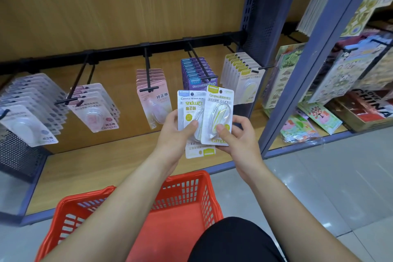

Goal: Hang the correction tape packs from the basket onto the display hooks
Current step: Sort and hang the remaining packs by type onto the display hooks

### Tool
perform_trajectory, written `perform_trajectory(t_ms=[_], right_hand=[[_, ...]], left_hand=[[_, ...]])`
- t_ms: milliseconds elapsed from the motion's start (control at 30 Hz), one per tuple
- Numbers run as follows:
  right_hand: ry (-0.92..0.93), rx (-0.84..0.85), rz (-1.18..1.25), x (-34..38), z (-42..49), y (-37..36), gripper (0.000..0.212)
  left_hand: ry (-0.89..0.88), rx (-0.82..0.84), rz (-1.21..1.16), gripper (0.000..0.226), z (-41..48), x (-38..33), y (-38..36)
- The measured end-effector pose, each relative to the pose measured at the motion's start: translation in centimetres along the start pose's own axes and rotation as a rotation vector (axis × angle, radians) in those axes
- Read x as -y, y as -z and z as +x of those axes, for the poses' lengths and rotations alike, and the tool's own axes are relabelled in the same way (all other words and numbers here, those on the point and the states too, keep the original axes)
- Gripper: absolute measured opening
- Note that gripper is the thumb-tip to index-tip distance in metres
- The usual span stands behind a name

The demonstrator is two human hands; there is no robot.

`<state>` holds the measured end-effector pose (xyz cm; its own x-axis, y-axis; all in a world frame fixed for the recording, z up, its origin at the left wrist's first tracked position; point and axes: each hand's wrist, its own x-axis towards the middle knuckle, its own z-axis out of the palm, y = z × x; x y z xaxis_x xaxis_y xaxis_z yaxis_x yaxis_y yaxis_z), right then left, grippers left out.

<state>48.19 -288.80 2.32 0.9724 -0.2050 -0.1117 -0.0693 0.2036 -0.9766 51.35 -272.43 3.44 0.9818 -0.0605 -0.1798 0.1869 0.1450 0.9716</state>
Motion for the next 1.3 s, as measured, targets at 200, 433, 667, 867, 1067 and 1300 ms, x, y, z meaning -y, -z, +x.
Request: perform_trajectory(t_ms=[200, 433, 667, 867, 1067, 1300], right_hand=[[0.002, 0.012, 0.044, 0.4, 0.4, 0.2, 0.032], [0.032, -0.093, 0.102, 1.2, 1.9, 1.9, 0.033], [0.039, -0.242, 0.101, 3.2, 4.5, 5.2, 0.032], [0.035, -0.251, 0.083, 3.4, 5.8, 5.3, 0.035], [0.057, -0.297, 0.100, 3.4, 6.2, 6.0, 0.035], [0.073, -0.291, 0.053, 2.8, 6.5, 6.3, 0.036]], left_hand=[[-0.024, 0.026, 0.028, 0.042, 0.0, -0.4, 0.2], [-0.045, -0.018, 0.092, 0.045, -0.2, -0.5, 0.5], [-0.024, 0.008, 0.144, 0.046, -0.8, -0.5, 0.2], [-0.034, -0.009, 0.135, 0.041, -0.9, -1.2, 0.1], [-0.024, -0.017, 0.153, 0.043, -0.8, -1.2, 0.2], [-0.022, -0.022, 0.153, 0.045, -0.7, -1.2, 0.3]])
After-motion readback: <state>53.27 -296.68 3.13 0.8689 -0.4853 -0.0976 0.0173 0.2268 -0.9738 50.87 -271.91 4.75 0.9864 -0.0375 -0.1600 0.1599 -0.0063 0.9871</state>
